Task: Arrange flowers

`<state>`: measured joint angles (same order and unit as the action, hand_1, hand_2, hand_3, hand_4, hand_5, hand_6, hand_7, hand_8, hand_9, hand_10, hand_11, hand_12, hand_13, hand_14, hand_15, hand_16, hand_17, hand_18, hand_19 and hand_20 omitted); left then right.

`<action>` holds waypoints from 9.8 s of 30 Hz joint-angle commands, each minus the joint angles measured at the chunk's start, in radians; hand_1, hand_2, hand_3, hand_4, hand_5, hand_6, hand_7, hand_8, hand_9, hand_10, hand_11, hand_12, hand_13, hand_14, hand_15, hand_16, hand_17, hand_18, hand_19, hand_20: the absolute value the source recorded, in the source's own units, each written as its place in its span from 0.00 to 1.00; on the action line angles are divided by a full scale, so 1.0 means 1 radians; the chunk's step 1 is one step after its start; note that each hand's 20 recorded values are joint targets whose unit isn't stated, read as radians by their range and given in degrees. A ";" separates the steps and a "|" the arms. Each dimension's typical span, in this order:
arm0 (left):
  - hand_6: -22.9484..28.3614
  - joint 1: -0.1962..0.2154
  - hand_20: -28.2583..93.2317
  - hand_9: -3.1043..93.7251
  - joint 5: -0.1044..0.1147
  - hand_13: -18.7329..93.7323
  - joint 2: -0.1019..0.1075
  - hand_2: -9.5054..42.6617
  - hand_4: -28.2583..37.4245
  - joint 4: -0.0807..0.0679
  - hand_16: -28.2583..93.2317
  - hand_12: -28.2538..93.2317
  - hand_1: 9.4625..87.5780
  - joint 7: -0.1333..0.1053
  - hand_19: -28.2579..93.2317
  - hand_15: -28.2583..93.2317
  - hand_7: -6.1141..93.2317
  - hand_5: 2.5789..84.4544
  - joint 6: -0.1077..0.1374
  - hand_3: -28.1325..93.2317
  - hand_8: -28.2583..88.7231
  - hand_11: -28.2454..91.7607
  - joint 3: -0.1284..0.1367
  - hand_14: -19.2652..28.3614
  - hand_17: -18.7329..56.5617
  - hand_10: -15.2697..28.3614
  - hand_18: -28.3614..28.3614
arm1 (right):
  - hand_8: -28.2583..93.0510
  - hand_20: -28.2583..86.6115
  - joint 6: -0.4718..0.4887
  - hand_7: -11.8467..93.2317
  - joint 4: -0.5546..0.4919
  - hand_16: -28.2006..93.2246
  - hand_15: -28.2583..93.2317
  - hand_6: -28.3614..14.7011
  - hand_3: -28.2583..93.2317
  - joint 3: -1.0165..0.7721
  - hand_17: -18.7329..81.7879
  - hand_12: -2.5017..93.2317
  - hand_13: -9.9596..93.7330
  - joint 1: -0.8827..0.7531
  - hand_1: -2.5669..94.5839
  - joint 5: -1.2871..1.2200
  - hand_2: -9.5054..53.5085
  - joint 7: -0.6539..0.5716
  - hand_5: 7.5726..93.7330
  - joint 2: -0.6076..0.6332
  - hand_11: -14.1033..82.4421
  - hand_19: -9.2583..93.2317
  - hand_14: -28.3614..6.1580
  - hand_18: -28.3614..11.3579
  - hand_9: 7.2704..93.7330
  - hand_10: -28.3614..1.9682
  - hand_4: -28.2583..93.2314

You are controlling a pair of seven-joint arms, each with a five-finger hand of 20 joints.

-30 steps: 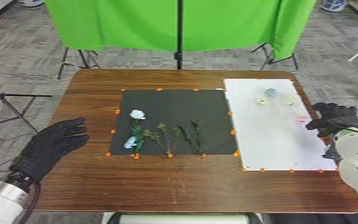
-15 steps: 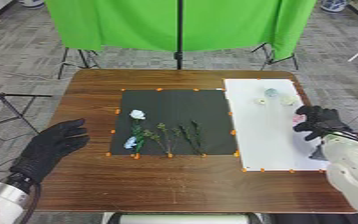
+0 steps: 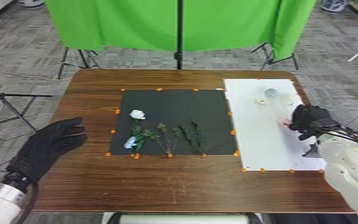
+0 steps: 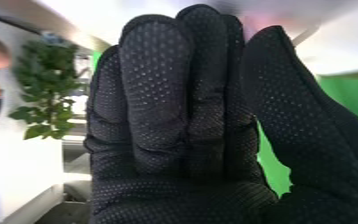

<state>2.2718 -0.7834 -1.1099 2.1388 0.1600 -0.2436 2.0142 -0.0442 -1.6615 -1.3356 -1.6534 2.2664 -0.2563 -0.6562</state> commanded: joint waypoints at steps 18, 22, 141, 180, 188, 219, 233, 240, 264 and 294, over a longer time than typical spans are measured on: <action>0.56 -0.009 0.31 0.30 -0.001 0.34 0.008 0.21 0.00 -0.012 0.18 0.35 0.20 0.023 0.69 0.69 0.39 0.36 0.007 0.85 0.11 0.56 -0.008 0.74 0.12 0.67 0.90 | 0.16 0.53 -0.062 0.48 -0.034 0.46 0.64 0.70 0.92 0.674 0.56 0.44 0.92 0.573 0.51 0.082 0.00 0.316 0.79 -0.312 0.36 0.84 0.77 0.35 0.96 0.82 0.00; 0.56 -0.009 0.31 0.30 -0.001 0.34 0.005 0.21 0.00 -0.012 0.18 0.35 0.20 0.024 0.69 0.69 0.39 0.36 0.008 0.85 0.11 0.56 -0.013 0.75 0.12 0.68 0.91 | 0.16 0.53 -0.047 0.48 0.013 0.46 0.64 0.70 0.92 0.723 0.56 0.44 0.92 0.595 0.51 0.104 0.00 0.301 0.79 -0.343 0.36 0.84 0.77 0.35 0.96 0.82 0.00; 0.56 -0.007 0.30 0.30 -0.007 0.34 -0.010 0.22 0.00 -0.013 0.18 0.34 0.20 0.027 0.69 0.69 0.39 0.36 -0.008 0.85 0.11 0.56 -0.022 0.75 0.12 0.68 0.90 | 0.07 0.53 -0.165 0.55 0.314 0.42 0.78 0.73 0.91 0.605 0.41 0.33 0.67 0.553 0.38 0.239 0.00 -0.233 0.61 -0.129 0.71 0.79 0.68 0.31 0.60 0.67 0.00; 0.56 0.004 0.30 0.30 -0.008 0.34 -0.017 0.21 0.00 -0.009 0.18 0.34 0.20 0.020 0.69 0.69 0.39 0.36 -0.007 0.85 0.11 0.56 -0.018 0.75 0.12 0.67 0.90 | 0.14 0.58 -0.335 0.65 0.064 0.55 0.72 0.69 0.96 0.639 0.50 0.57 0.84 0.561 0.49 0.177 0.00 -0.025 0.74 -0.130 0.46 0.83 0.75 0.31 0.88 0.83 0.01; 0.56 -0.007 0.30 0.30 -0.005 0.34 -0.007 0.21 0.00 -0.015 0.18 0.34 0.20 0.021 0.69 0.69 0.38 0.36 -0.005 0.85 0.11 0.56 -0.029 0.74 0.12 0.67 0.90 | 0.14 0.58 -0.267 0.66 0.018 0.54 0.72 0.69 0.96 0.739 0.50 0.57 0.83 0.623 0.49 0.145 0.00 0.091 0.74 -0.194 0.46 0.83 0.75 0.31 0.88 0.83 0.00; 0.56 -0.018 0.30 0.30 -0.003 0.34 -0.004 0.22 0.00 -0.023 0.18 0.34 0.20 0.031 0.69 0.69 0.39 0.36 -0.008 0.85 0.11 0.56 -0.041 0.75 0.12 0.67 0.90 | 0.13 0.58 -0.174 0.67 0.104 0.54 0.72 0.70 0.95 0.896 0.50 0.56 0.82 0.668 0.49 0.206 0.00 0.084 0.72 -0.372 0.46 0.82 0.76 0.32 0.87 0.83 0.00; 0.56 -0.017 0.30 0.30 -0.002 0.34 -0.003 0.22 0.00 -0.024 0.18 0.34 0.20 0.030 0.69 0.69 0.39 0.36 -0.011 0.85 0.11 0.56 -0.041 0.75 0.12 0.68 0.90 | 0.14 0.58 -0.075 0.61 0.106 0.50 0.73 0.70 0.92 0.867 0.48 0.53 0.80 0.658 0.44 0.214 0.00 0.075 0.68 -0.377 0.40 0.81 0.74 0.32 0.84 0.81 0.00; 0.56 -0.019 0.30 0.30 -0.002 0.34 -0.001 0.22 0.00 -0.025 0.18 0.34 0.20 0.031 0.69 0.69 0.39 0.36 -0.010 0.85 0.11 0.56 -0.041 0.75 0.12 0.68 0.90 | 0.15 0.59 -0.058 0.52 0.068 0.47 0.74 0.71 0.93 0.828 0.46 0.38 0.77 0.639 0.36 0.200 0.00 0.082 0.65 -0.366 0.51 0.80 0.72 0.31 0.75 0.72 0.00; 0.56 0.006 0.30 0.30 -0.005 0.34 -0.008 0.21 0.00 -0.011 0.18 0.34 0.20 0.022 0.69 0.69 0.38 0.36 -0.002 0.86 0.11 0.56 -0.024 0.75 0.12 0.68 0.90 | 0.10 0.43 0.018 0.38 0.166 0.35 0.51 0.58 1.00 0.555 0.26 0.26 0.27 0.652 0.25 0.081 0.15 -0.172 0.23 -0.142 0.37 0.63 0.46 0.23 0.21 0.52 0.05; 0.56 0.003 0.30 0.30 -0.010 0.34 -0.019 0.22 0.00 -0.011 0.18 0.34 0.20 0.033 0.69 0.69 0.39 0.36 -0.016 0.85 0.11 0.56 -0.014 0.75 0.12 0.68 0.90 | 0.13 0.41 0.168 0.29 0.289 0.34 0.61 0.54 0.98 0.398 0.35 0.23 0.61 0.519 0.30 0.029 0.00 -0.222 0.15 -0.079 0.44 0.68 0.64 0.24 0.32 0.61 0.00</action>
<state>2.2631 -0.7864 -1.1137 2.1272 0.1814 -0.2476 1.9968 0.1818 -1.3948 -0.9827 -1.1603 2.2728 -0.4407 -0.7277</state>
